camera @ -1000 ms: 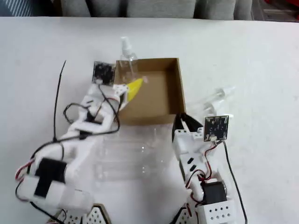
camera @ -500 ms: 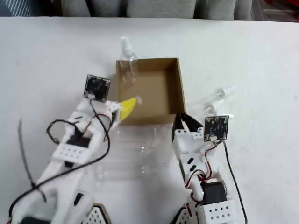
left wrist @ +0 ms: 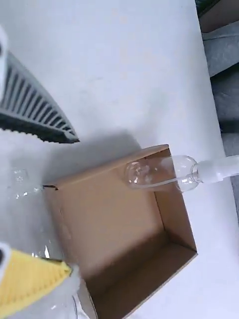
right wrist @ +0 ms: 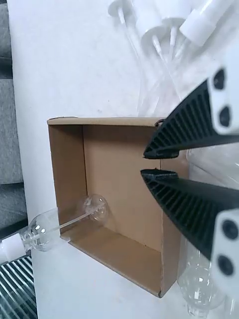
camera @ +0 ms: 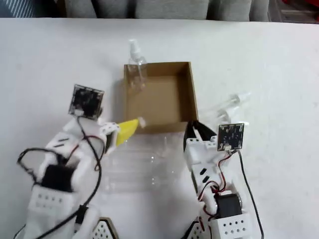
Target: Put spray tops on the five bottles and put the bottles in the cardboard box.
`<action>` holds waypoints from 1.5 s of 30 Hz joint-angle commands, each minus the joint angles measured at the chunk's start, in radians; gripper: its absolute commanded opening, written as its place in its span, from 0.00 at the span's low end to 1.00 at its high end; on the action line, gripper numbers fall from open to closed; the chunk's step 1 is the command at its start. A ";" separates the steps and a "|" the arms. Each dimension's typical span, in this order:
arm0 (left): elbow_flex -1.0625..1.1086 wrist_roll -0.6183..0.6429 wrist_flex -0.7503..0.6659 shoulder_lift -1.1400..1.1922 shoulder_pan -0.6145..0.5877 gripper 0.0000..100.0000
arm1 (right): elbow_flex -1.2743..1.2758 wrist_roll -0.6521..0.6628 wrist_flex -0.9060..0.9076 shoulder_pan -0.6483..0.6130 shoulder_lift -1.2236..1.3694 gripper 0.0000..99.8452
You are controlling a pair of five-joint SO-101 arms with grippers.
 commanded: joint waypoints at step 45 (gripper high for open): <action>-0.084 -0.763 0.465 0.381 0.791 0.07 | 0.008 0.353 0.127 0.960 -0.008 0.02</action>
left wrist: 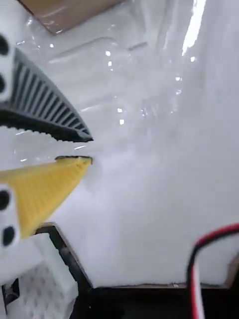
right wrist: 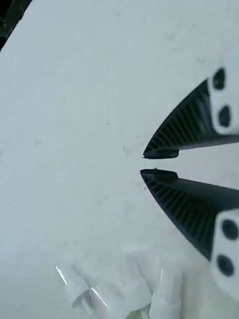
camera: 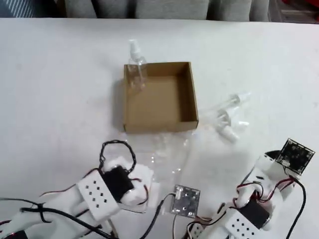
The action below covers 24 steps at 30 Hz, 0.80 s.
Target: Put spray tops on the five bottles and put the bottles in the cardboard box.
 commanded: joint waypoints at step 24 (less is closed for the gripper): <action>0.138 -0.097 -0.321 0.015 -0.156 0.22 | 0.008 0.014 0.007 0.024 -0.008 0.02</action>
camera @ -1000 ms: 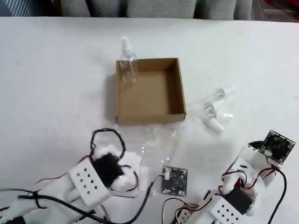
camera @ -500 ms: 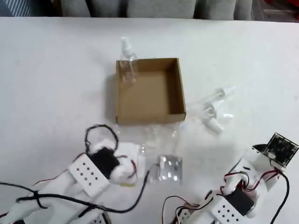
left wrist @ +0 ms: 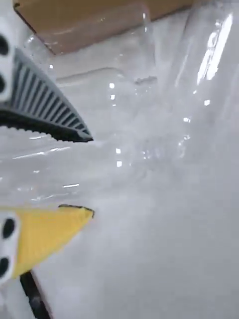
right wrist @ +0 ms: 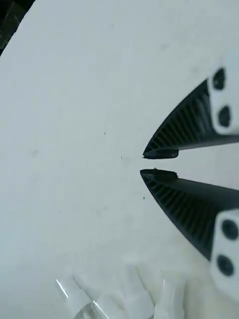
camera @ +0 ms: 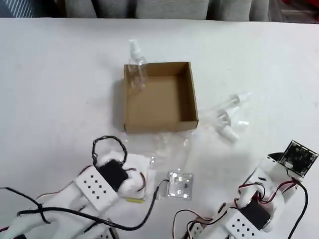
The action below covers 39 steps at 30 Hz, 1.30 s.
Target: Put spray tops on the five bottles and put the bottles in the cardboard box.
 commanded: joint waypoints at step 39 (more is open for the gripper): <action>-0.078 0.084 -0.318 0.406 -0.094 0.31 | 0.008 0.012 0.016 -0.018 -0.008 0.02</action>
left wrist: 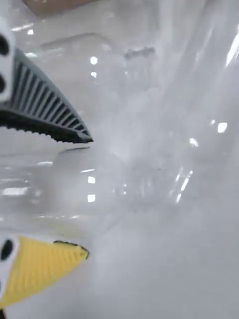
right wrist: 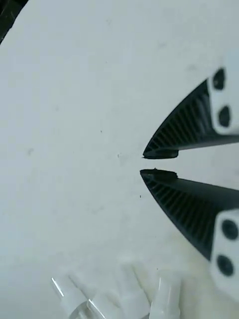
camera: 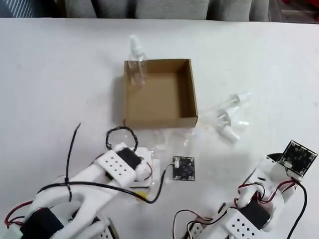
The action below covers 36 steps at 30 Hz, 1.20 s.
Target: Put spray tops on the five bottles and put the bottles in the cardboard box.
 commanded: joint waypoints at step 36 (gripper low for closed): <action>-0.089 -0.009 0.242 -0.171 -0.042 0.09 | 0.008 0.011 -0.001 -0.013 -0.008 0.02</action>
